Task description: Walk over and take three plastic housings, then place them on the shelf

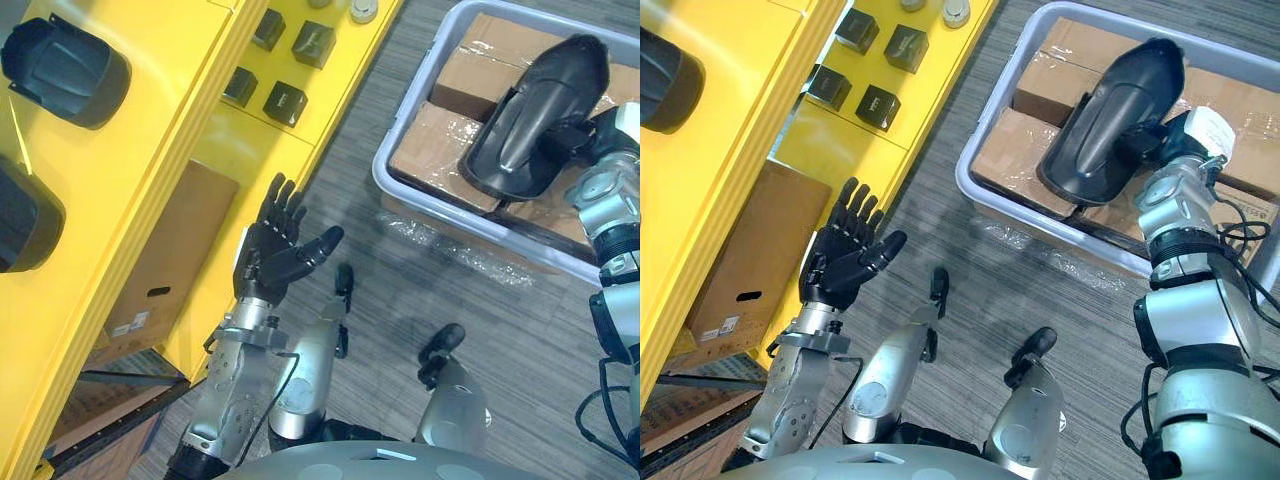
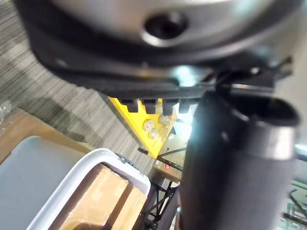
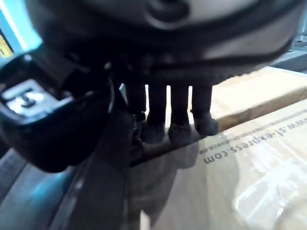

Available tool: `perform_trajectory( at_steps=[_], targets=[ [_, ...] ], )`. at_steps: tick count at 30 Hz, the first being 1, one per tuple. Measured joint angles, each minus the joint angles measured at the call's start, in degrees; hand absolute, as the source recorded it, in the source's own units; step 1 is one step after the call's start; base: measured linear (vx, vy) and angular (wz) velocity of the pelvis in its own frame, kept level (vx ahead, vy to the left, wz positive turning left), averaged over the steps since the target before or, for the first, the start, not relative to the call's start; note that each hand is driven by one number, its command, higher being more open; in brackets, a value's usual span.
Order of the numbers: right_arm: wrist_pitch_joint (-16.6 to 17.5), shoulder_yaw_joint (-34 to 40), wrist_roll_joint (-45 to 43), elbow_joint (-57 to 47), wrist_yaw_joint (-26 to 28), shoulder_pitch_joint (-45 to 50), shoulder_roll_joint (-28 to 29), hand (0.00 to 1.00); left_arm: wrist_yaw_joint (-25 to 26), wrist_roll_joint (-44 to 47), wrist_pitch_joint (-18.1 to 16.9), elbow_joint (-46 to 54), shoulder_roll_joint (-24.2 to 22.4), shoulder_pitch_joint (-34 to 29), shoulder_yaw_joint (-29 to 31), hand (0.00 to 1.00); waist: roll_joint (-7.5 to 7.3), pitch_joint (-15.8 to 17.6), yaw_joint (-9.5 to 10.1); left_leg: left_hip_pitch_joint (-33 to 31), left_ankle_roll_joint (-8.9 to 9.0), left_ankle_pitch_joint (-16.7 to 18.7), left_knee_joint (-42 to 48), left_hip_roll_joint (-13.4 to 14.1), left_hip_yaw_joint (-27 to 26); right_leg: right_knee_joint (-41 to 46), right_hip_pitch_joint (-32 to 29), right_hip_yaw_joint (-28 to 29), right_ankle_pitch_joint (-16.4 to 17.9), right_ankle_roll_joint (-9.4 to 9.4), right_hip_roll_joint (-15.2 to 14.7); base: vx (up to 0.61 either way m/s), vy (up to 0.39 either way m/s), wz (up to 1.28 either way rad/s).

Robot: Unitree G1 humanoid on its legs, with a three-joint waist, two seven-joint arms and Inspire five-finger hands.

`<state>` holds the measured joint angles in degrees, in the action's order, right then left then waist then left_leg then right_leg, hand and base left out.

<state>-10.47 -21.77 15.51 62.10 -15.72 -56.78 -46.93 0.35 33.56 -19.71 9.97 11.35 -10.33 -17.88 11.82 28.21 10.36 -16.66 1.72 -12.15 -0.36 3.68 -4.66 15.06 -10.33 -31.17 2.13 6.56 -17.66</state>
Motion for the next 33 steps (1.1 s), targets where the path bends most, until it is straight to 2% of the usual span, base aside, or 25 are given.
perform_trajectory(
  at_steps=[4, 6, 7, 9, 12, 14, 15, 17, 18, 22, 27, 33],
  targets=[
    [1.1, 0.1, 0.1, -3.8, -0.6, 3.0, 0.2, 0.0, -0.1, -0.8, -0.2, 5.0, 0.8, -1.2, 0.3, 1.0, -1.37, 0.1, -1.09, 1.6, 0.06, 0.0, -0.4, 0.5, -0.7, -0.5, 0.9, 0.8, -0.3, -0.06, 0.6, -0.02, -0.063, -0.11],
    [2.3, 2.0, 2.1, -7.6, -3.6, 5.0, 0.3, 0.0, 0.8, -5.7, -0.2, 6.4, 1.5, -0.4, 0.7, 1.0, -2.13, 0.0, -1.33, 2.7, 0.24, -0.2, -1.0, 1.1, -1.6, -1.8, 1.6, 1.6, -0.9, -0.22, 1.5, -0.02, -0.072, -0.25],
    [3.5, 4.0, 3.5, -11.4, -6.2, 6.3, 0.3, 0.0, 1.7, -9.5, 0.0, 6.5, 2.1, 1.4, 0.7, 1.0, -2.57, -0.1, -2.2, 3.7, 0.45, -0.3, -1.8, 1.5, -2.1, -2.8, 2.5, 1.8, -1.3, -0.25, 2.0, -0.02, -0.059, -0.17],
    [4.2, 5.7, 4.7, -16.3, -8.9, 6.9, 0.6, 0.0, 2.2, -10.6, 0.9, 6.5, 3.0, 4.1, 0.8, 1.0, -3.43, -0.3, -3.6, 4.8, 0.72, -0.5, -2.8, 2.0, -3.0, -3.9, 2.9, 2.4, -1.8, -0.42, 2.8, -0.03, -0.058, -0.26],
    [5.8, 8.7, 7.4, -21.7, -12.3, 7.9, 2.2, 0.0, 1.1, -9.2, 7.8, 6.0, 4.9, 9.9, 0.8, 1.0, -5.6, -1.4, -5.03, 6.1, 1.11, -0.8, -4.3, 2.8, -4.5, -5.6, 3.2, 3.7, -2.6, -0.52, 3.9, 0.0, -0.059, -0.27],
    [6.7, 9.4, 8.9, -24.0, -13.6, 8.7, 3.8, 0.0, -1.7, -8.6, 15.2, 1.3, 6.6, 15.9, -0.1, 1.0, -7.69, -2.8, -6.72, 6.8, 1.23, -0.8, -4.4, 3.1, -5.4, -6.2, 3.4, 4.6, -2.9, -0.58, 4.3, 0.05, -0.056, -0.23],
    [7.0, 9.4, 9.0, -24.4, -13.6, 8.7, 4.1, 0.0, -2.3, -8.3, 16.9, -0.7, 7.0, 17.6, -0.6, 1.0, -8.07, -3.0, -7.05, 7.2, 1.32, -0.7, -4.4, 3.1, -5.9, -6.2, 3.6, 4.9, -2.9, -0.57, 4.3, 0.05, -0.038, -0.21],
    [8.2, 9.5, 9.9, -25.8, -13.6, 8.9, 4.4, 0.0, -4.3, -2.1, 24.7, -7.1, 7.4, 22.9, -0.6, 1.0, -8.39, -3.5, -8.49, 8.0, 1.33, -0.7, -4.4, 3.0, -6.7, -6.4, 4.0, 5.6, -3.1, -0.5, 4.3, 0.04, -0.025, -0.16],
    [9.0, 9.5, 11.2, -26.6, -13.5, 9.0, 4.6, 0.0, -4.4, -1.0, 27.1, -11.2, 7.5, 25.5, -0.6, 1.0, -8.39, -3.5, -9.11, 8.8, 1.33, -0.7, -4.4, 3.1, -7.5, -6.8, 4.6, 6.3, -3.3, -0.5, 4.4, 0.03, -0.021, -0.21],
    [12.6, 9.9, 14.3, -29.5, -13.5, 11.5, 5.5, 0.0, -5.2, 7.3, 32.5, -19.9, 8.9, 32.1, 0.4, 1.0, -8.5, -4.0, -10.18, 10.4, 1.88, -0.2, -4.4, 4.0, -9.4, -8.5, 5.8, 7.4, -4.1, -0.85, 5.6, -0.01, -0.039, -0.22],
    [16.5, 10.0, 19.9, -33.3, -13.3, 15.0, 8.9, 0.0, -6.7, 17.7, 33.8, -24.1, 9.3, 38.5, 0.9, 1.0, -8.78, -4.9, -11.14, 11.4, 2.1, -0.1, -4.4, 4.9, -10.9, -10.2, 6.4, 8.5, -5.2, -1.39, 6.9, -0.02, -0.043, -0.18],
    [20.9, 8.7, 22.5, -35.4, -10.6, 17.4, 12.6, 0.0, -8.7, 25.4, 31.3, -25.6, 7.9, 42.2, 0.9, 1.0, -9.3, -5.9, -11.86, 13.2, 2.38, 0.1, -4.5, 5.2, -12.4, -12.8, 8.5, 9.6, -6.6, -1.46, 7.8, 0.0, -0.022, -0.11]
  ],
)
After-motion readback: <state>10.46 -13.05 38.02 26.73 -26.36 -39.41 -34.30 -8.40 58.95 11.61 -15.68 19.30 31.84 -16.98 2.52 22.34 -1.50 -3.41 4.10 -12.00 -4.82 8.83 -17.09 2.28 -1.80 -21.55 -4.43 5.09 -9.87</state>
